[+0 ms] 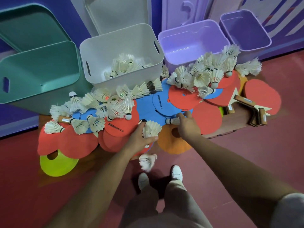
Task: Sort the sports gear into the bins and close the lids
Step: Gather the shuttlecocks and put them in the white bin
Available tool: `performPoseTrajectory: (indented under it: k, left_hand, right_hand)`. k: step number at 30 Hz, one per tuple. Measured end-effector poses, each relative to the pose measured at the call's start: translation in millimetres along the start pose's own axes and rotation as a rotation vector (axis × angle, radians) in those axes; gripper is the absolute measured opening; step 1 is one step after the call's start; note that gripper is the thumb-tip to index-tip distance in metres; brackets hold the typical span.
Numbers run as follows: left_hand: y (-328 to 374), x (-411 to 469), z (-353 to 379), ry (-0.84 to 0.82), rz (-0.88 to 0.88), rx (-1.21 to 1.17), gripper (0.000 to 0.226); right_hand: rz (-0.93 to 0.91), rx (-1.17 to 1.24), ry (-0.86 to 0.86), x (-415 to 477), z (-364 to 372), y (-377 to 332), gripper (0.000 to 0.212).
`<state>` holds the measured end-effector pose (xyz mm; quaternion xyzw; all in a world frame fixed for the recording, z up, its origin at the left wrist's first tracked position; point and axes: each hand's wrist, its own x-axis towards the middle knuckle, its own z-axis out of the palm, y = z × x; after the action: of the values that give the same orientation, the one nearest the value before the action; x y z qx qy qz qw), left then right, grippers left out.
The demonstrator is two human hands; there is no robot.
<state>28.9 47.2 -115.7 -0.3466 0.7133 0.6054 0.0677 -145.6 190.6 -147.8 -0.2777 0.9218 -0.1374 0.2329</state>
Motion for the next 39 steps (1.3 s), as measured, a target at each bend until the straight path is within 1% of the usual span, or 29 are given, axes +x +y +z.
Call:
performPoseTrajectory:
  k: [2, 3, 4, 6, 9, 14, 15, 17, 19, 22, 26, 29, 31, 35, 37, 39]
  left_hand:
    - [-1, 1, 10, -0.068, -0.040, 0.005, 0.059]
    - [-3, 1, 16, -0.086, -0.066, 0.019, 0.059]
    - [-6, 1, 20, -0.087, -0.078, 0.023, 0.058]
    - [-9, 1, 27, -0.035, -0.086, -0.003, 0.056]
    - [-9, 5, 29, 0.042, -0.082, -0.053, 0.056]
    - [-6, 11, 22, 0.048, -0.037, -0.021, 0.056]
    - [-5, 11, 20, 0.056, -0.026, -0.007, 0.055]
    - [-4, 9, 15, 0.076, -0.014, -0.002, 0.057]
    - [-5, 5, 11, 0.089, -0.014, 0.005, 0.066]
    - [-2, -3, 5, 0.094, -0.013, 0.049, 0.078]
    - [13, -14, 4, 0.038, 0.065, 0.061, 0.065]
    - [21, -24, 5, -0.010, 0.112, 0.074, 0.059]
    - [23, -29, 5, -0.057, 0.130, 0.082, 0.058]
    - [25, -45, 6, -0.113, 0.229, 0.109, 0.055]
    - [18, -54, 7, -0.211, 0.256, 0.083, 0.055]
    - [10, -65, 10, -0.332, 0.279, 0.087, 0.058]
  right_hand:
    - [0.023, 0.038, 0.007, -2, 1, 1, 0.019]
    - [0.050, 0.070, 0.012, -3, 1, 0, 0.016]
    - [0.063, 0.099, 0.017, -5, 5, 0, 0.018]
    - [0.058, 0.155, 0.033, -9, 8, 1, 0.024]
    - [0.056, 0.327, 0.050, -16, -3, 1, 0.033]
    - [-0.025, 0.592, -0.013, -9, -20, 1, 0.019]
    - [-0.041, 0.627, -0.034, -8, -23, 2, 0.021]
    - [-0.102, 0.677, -0.077, -8, -32, 1, 0.030]
    - [-0.163, 0.714, -0.112, -12, -46, -3, 0.041]
    - [-0.238, 0.711, -0.150, -18, -60, -12, 0.046]
    - [-0.329, 0.619, -0.164, -32, -67, -27, 0.050]
    - [-0.315, 0.606, -0.216, -55, -65, -39, 0.052]
    - [-0.286, 0.601, -0.178, -73, -63, -45, 0.049]
    - [-0.192, 0.769, -0.060, -119, -62, -57, 0.051]
    - [-0.134, 0.883, -0.026, -146, -55, -60, 0.056]
    - [-0.070, 1.014, 0.048, -174, -39, -62, 0.058]
